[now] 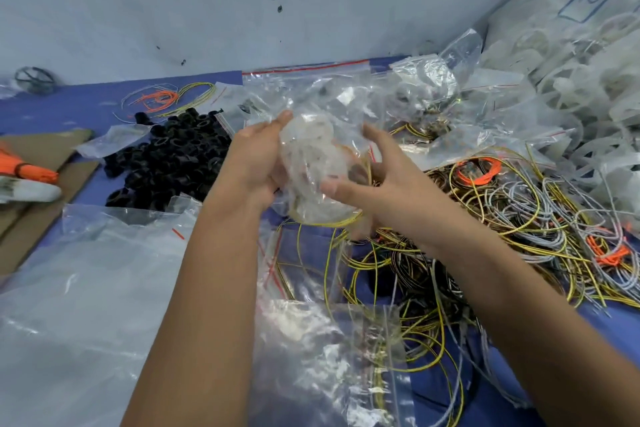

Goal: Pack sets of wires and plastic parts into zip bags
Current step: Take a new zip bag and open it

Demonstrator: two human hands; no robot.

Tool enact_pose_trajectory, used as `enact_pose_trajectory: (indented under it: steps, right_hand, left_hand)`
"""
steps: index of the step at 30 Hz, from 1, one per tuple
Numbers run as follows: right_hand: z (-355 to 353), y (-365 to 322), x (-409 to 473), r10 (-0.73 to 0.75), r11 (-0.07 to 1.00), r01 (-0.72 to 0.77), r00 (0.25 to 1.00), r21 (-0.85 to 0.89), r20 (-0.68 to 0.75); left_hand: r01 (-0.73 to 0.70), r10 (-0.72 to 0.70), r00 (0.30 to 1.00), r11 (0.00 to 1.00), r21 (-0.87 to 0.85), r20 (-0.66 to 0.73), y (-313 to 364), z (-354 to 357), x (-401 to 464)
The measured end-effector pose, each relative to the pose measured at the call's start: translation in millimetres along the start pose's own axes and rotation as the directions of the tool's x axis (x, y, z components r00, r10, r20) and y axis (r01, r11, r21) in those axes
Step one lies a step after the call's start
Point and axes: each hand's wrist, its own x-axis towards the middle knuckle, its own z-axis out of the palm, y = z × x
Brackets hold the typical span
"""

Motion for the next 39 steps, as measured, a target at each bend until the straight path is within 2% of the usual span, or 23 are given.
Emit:
enact_pose_trajectory:
  steps: [2,5,7,9,11,13,14,18,22,25,28,31,33,35,39]
  right_hand:
    - [3.0,-3.3,16.3,0.036,0.996,-0.025,0.991,0.088,-0.126]
    - [0.8,-5.2,53.1,0.132,0.971,-0.074,0.958,0.226,-0.254]
    - [-3.1,-4.6,86.2,0.177,0.952,-0.089,0.94,0.293,-0.292]
    - [-6.4,-9.0,123.6,0.175,0.953,-0.074,0.927,0.295,-0.333]
    - [-8.4,-21.8,159.1,0.124,0.941,0.007,0.924,0.339,-0.361]
    - [-10.8,-35.3,188.2,0.05,0.874,0.111,0.947,0.472,-0.316]
    - [-12.6,-39.1,199.7,0.036,0.845,0.117,0.961,0.521,-0.273]
    - [-13.8,-30.9,221.4,0.11,0.852,-0.02,0.984,0.524,-0.141]
    - [3.5,-0.1,209.4,0.143,0.855,-0.065,0.983,0.515,-0.114]
    - [20.6,3.7,182.7,0.113,0.917,-0.051,0.984,0.396,-0.135]
    - [28.2,-0.7,148.0,0.029,0.995,-0.009,0.977,0.096,-0.212]
    - [26.6,-9.0,99.5,-0.079,0.988,0.049,0.976,-0.149,-0.202]
    - [24.4,-14.0,70.5,-0.153,0.924,0.078,0.973,-0.375,-0.173]
    - [22.9,-14.6,48.2,-0.21,0.806,0.112,0.972,-0.582,-0.103]
    - [28.9,-12.8,10.3,-0.09,0.68,0.12,0.993,-0.723,0.08]
  left_hand:
    - [-0.031,0.033,0.996,0.999,0.027,-0.087,2.0,7.0,4.7]
    - [-0.071,0.145,0.962,0.951,0.302,-0.23,11.8,16.2,17.2]
    - [-0.046,0.15,0.96,0.915,0.4,-0.235,17.8,25.6,28.7]
    - [-0.079,0.189,0.95,0.915,0.396,-0.248,22.9,39.2,44.7]
    - [-0.177,0.258,0.93,0.939,0.296,-0.262,29.3,53.2,64.1]
    - [-0.249,0.306,0.913,0.942,0.226,-0.268,35.5,60.6,83.1]
    - [-0.266,0.318,0.907,0.941,0.21,-0.276,37.3,60.8,90.7]
    - [-0.256,0.298,0.909,0.951,0.172,-0.292,23.4,55.2,99.0]
    - [-0.223,0.262,0.94,0.957,0.186,-0.22,-6.0,51.8,87.4]
    - [-0.238,0.27,0.945,0.955,0.179,-0.184,-17.2,53.7,78.3]
    - [-0.295,0.337,0.933,0.916,0.273,-0.123,-18.6,51.3,66.0]
    - [-0.334,0.361,0.933,0.85,0.407,0.012,-15.5,37.3,47.6]
    - [-0.316,0.314,0.945,0.812,0.491,0.089,-15.8,26.6,33.3]
    - [-0.303,0.285,0.951,0.803,0.513,0.116,-20.0,18.6,18.1]
    - [-0.295,0.252,0.956,0.819,0.493,0.152,-27.1,12.7,-6.5]
